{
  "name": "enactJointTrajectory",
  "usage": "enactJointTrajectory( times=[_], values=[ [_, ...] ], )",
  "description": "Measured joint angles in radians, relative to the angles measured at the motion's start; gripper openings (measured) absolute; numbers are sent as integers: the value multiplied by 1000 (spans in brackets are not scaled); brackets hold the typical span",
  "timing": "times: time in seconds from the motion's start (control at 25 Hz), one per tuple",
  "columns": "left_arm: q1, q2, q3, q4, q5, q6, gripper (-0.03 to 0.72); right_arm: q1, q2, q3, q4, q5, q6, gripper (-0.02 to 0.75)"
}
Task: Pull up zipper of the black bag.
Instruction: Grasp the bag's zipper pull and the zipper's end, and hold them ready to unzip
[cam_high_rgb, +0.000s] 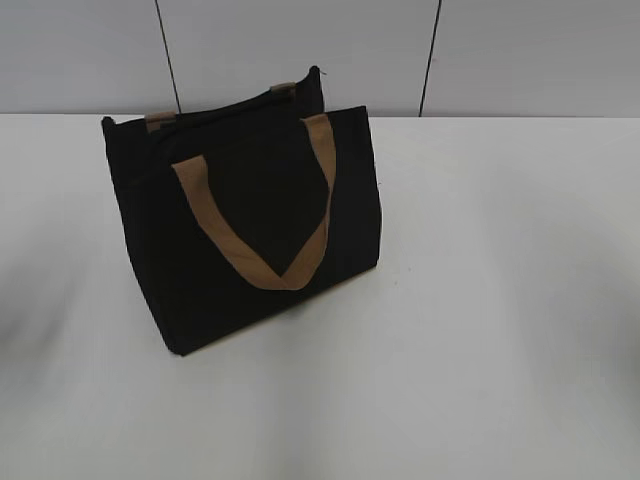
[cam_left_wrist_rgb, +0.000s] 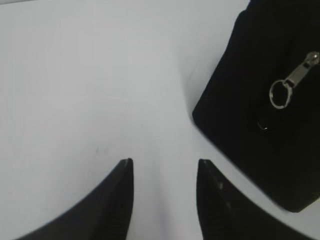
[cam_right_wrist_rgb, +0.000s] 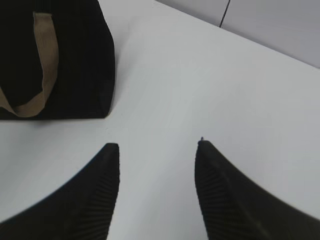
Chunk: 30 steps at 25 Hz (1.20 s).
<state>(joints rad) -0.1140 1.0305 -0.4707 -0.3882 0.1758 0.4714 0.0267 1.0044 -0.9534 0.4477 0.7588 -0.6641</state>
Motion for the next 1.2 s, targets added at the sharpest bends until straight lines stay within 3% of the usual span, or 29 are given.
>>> enactJointTrajectory(
  times=[0.16, 0.32, 0.44, 0.56, 0.68, 0.76, 0.96, 1.2],
  values=[
    [0, 87, -151, -3, 142, 19, 307, 0, 10, -9, 12, -3, -10, 377],
    [17, 175, -244, -47, 265, 142, 307, 0, 10, -9, 13, -3, -12, 377],
    [76, 234, -300, -162, 389, 306, 307, 0, 10, -9, 13, -3, -14, 377],
    [168, 270, -342, -363, 490, 536, 307, 0, 10, -9, 13, -3, -15, 377],
    [263, 294, -350, -559, 541, 803, 307, 0, 14, -9, 15, -3, -15, 377],
    [296, 307, -350, -623, 546, 933, 307, 0, 16, -9, 16, -3, -15, 377],
    [310, 357, -320, -687, 532, 1101, 307, 0, 16, -9, 17, -3, -24, 377],
    [310, 436, -195, -863, 571, 1385, 335, 0, 16, -9, 17, -3, -34, 377]
  ],
)
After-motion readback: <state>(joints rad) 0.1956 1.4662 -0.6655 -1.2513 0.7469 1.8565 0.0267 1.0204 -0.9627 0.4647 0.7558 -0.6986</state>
